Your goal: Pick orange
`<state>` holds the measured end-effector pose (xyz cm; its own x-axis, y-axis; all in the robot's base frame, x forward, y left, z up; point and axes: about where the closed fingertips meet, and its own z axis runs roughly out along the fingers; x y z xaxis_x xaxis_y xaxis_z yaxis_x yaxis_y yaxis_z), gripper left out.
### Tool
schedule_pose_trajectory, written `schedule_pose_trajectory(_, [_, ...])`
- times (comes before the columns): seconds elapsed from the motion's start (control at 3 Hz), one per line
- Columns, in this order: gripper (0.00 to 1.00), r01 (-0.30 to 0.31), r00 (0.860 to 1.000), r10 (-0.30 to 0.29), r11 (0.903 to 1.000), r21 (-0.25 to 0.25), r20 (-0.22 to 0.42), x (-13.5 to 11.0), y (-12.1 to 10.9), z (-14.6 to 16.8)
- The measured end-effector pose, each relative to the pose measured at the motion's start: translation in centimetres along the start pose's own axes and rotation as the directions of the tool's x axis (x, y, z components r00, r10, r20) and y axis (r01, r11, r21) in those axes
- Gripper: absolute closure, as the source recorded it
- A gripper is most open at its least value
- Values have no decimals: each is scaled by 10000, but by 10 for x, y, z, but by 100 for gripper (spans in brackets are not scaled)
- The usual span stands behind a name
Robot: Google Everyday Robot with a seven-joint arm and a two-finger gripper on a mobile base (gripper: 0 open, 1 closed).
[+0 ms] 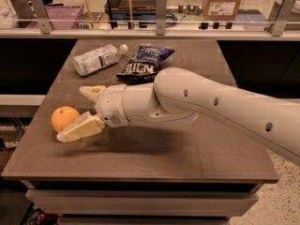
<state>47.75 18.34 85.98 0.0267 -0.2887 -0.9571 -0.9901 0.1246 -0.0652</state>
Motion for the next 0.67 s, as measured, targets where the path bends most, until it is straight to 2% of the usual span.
schedule_pose_trajectory(0.67, [64,65,10000,-65,9999,-90,-10,-3,3,4])
